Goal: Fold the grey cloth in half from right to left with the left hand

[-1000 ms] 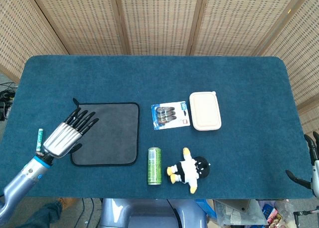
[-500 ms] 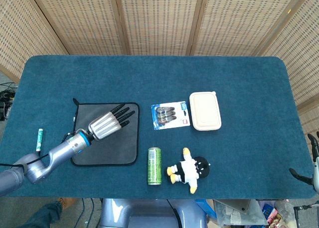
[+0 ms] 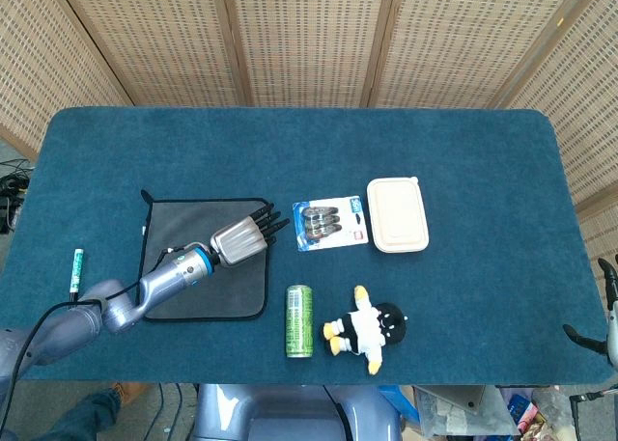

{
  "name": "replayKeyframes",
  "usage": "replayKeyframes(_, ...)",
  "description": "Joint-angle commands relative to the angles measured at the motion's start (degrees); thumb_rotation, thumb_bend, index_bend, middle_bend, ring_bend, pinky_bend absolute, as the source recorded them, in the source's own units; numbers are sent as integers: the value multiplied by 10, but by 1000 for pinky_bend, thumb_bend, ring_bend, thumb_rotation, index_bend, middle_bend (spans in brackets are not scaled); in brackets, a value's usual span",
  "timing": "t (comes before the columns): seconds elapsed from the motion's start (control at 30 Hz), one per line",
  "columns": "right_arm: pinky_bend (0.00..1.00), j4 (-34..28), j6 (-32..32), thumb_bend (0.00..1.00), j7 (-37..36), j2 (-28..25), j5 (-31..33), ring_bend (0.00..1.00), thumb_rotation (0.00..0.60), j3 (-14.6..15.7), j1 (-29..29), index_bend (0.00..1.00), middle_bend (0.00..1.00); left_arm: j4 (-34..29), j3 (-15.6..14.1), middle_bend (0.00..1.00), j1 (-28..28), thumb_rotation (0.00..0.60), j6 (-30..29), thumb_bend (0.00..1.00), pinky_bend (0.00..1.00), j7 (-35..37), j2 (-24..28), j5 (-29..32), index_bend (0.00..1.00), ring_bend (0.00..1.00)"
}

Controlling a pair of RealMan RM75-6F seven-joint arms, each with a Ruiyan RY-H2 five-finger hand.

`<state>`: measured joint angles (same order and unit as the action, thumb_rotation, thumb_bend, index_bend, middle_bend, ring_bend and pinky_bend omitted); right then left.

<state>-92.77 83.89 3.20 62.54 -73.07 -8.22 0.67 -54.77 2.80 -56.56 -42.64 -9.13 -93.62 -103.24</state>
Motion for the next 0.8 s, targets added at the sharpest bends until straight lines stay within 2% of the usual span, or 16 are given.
replayKeyframes(0.03, 0, 1, -2, 0, 1, 1, 1, 0, 600, 0, 1, 0, 0, 15, -8, 0, -12, 600, 3, 269, 0, 1, -14, 4, 312, 0)
replayKeyframes(0.4, 0, 4, -4, 0, -5, 0, 5, 0, 600, -2, 1, 0, 0, 36, -23, 0, -29, 600, 7, 269, 0, -9, -41, 17, 336, 0)
replayKeyframes(0.8, 0, 2, -3, 0, -10, -3, 5, 0, 600, -2, -1, 0, 0, 39, -35, 0, -37, 600, 20, 270, 0, -28, -44, 43, 350, 0)
